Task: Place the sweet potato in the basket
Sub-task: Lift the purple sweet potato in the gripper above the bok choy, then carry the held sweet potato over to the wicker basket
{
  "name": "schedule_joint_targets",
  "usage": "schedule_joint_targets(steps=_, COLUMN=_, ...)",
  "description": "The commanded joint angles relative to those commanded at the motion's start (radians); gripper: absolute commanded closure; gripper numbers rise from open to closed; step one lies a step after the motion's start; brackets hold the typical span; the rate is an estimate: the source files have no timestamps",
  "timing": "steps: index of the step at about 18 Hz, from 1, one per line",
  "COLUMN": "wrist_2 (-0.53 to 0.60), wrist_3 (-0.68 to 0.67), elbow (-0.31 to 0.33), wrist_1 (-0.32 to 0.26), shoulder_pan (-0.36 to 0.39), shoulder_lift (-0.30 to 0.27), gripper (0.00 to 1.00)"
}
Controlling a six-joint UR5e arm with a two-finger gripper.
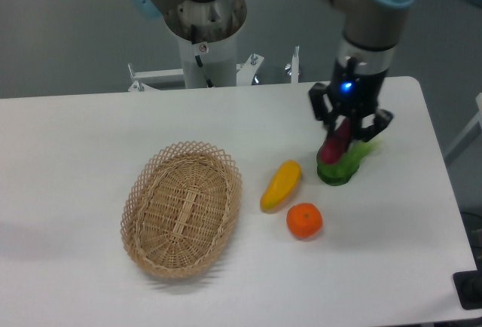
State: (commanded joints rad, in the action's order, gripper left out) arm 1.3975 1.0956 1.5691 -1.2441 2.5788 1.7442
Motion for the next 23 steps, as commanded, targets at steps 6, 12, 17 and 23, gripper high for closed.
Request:
schedule_joint_targets(steps=6, wrist_2=0.049, wrist_3=-0.236, elbow=0.175, wrist_1=0.277, shoulder_pan=-0.149, shoulder_lift=0.003, gripper=0.70)
schedule_joint_targets(steps=12, wrist_2=0.161, wrist_3=-0.373, elbow=0.219, wrist_1=0.350, shoulder_pan=-0.336, shoulder_lift=0.095, gripper=0.70)
schedule_joint_targets(steps=17, wrist_2=0.161, wrist_3=-0.378, elbow=0.221, wrist_1=0.382, shoulder_pan=-0.405, shoulder_lift=0.179, gripper=0.71)
schedule_joint_targets(steps=23, wrist_2=0.161, wrist_3=-0.329, elbow=0.227, wrist_1=0.403, shoulder_pan=-0.434, shoulder_lift=0.224, gripper=0.71)
